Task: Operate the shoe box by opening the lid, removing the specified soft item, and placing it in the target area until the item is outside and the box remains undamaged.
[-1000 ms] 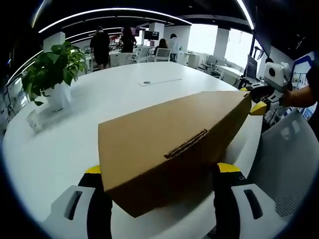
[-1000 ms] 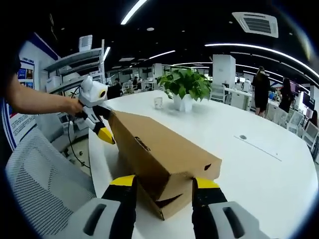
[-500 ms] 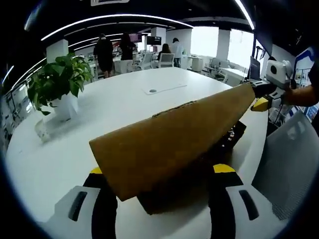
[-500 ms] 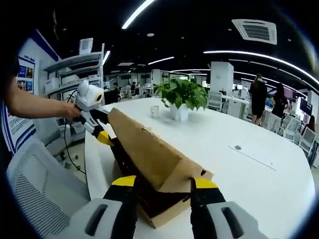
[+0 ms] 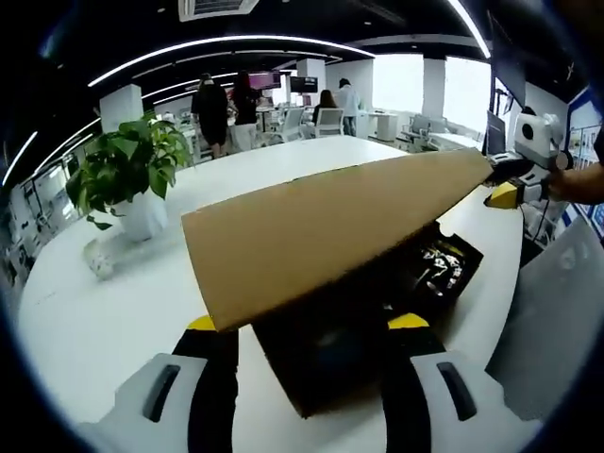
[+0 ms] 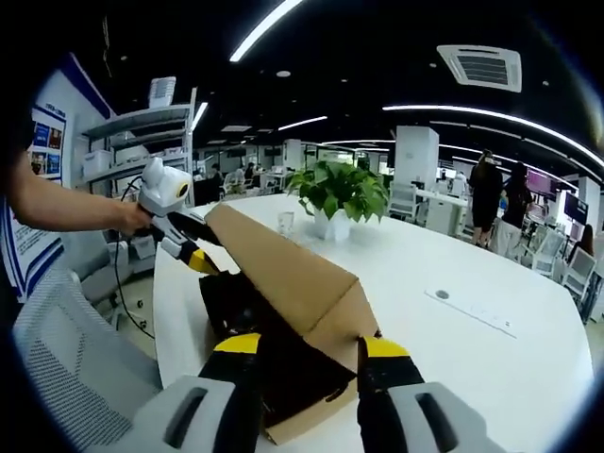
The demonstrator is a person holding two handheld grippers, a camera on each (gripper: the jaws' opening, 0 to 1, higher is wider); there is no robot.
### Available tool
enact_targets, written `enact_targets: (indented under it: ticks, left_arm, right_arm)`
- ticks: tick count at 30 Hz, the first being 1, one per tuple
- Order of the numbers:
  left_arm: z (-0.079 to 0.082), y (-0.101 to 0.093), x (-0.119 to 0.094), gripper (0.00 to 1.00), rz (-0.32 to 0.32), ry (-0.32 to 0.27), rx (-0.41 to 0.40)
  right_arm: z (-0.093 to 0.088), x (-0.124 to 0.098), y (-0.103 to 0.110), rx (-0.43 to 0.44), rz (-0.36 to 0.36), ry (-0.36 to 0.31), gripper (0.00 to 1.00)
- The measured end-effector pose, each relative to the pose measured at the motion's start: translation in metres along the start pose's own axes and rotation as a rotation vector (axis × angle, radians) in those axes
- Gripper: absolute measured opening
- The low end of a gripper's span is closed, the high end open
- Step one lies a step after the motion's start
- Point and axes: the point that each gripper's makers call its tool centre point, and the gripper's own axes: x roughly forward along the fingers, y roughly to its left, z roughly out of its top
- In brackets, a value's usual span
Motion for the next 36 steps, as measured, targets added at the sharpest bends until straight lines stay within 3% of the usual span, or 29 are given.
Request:
enact_targets:
  ticks: [26, 36]
  left_arm:
    - [0.029, 0.040, 0.011, 0.27, 0.104, -0.009, 0.022]
    - [0.037, 0.059, 0.013, 0.07, 0.170, -0.023, 0.034]
  right_arm:
    - [0.023, 0.012, -0.036, 0.013, -0.053, -0.052, 0.24]
    - [0.030, 0.018, -0.048, 0.015, -0.077, -0.062, 0.22]
